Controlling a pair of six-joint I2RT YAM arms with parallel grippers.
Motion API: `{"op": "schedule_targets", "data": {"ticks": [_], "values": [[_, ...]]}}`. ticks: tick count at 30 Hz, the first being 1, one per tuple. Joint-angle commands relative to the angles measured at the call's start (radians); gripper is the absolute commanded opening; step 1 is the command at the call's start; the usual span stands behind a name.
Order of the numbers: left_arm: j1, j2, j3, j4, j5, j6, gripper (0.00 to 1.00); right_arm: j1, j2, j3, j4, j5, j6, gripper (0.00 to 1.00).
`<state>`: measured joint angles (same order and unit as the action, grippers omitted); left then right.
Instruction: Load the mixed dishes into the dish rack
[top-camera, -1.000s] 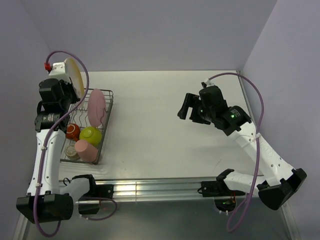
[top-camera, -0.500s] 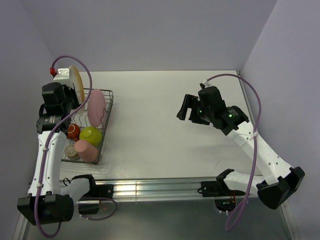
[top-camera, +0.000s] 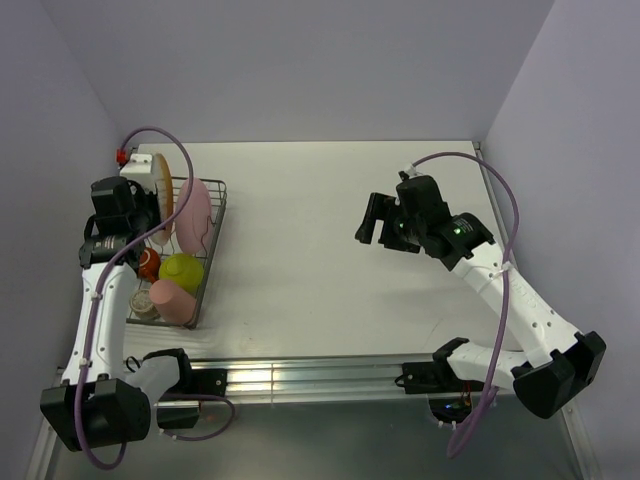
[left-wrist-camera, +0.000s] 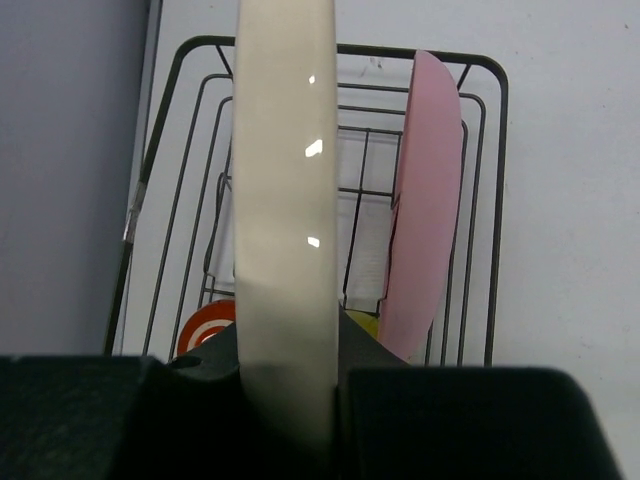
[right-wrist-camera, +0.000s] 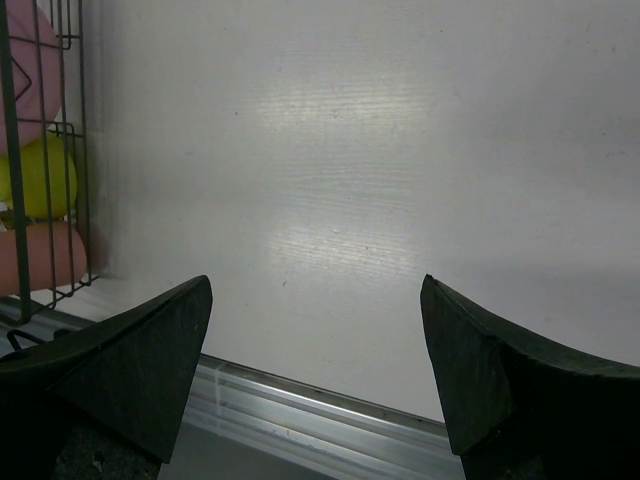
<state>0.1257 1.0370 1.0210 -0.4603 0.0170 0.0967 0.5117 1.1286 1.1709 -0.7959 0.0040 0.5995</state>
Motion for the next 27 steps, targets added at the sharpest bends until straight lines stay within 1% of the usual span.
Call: {"op": "schedule_targets", "data": {"ticks": [1, 10, 20, 27], "values": [[0.006, -0.034, 0.019, 0.17, 0.073, 0.037, 0.0, -0.016, 0.005, -0.005, 0.04, -0.025, -0.023, 0.92], [0.008, 0.008, -0.002, 0.155, 0.08, 0.054, 0.0, -0.042, 0.002, -0.019, 0.053, -0.068, -0.033, 0.92], [0.008, 0.027, -0.045, 0.183, 0.078, 0.066, 0.0, -0.076, 0.016, -0.03, 0.076, -0.134, -0.033, 0.91], [0.008, 0.072, -0.047, 0.18, 0.092, 0.072, 0.0, -0.081, 0.025, -0.03, 0.083, -0.142, -0.035, 0.92]]}}
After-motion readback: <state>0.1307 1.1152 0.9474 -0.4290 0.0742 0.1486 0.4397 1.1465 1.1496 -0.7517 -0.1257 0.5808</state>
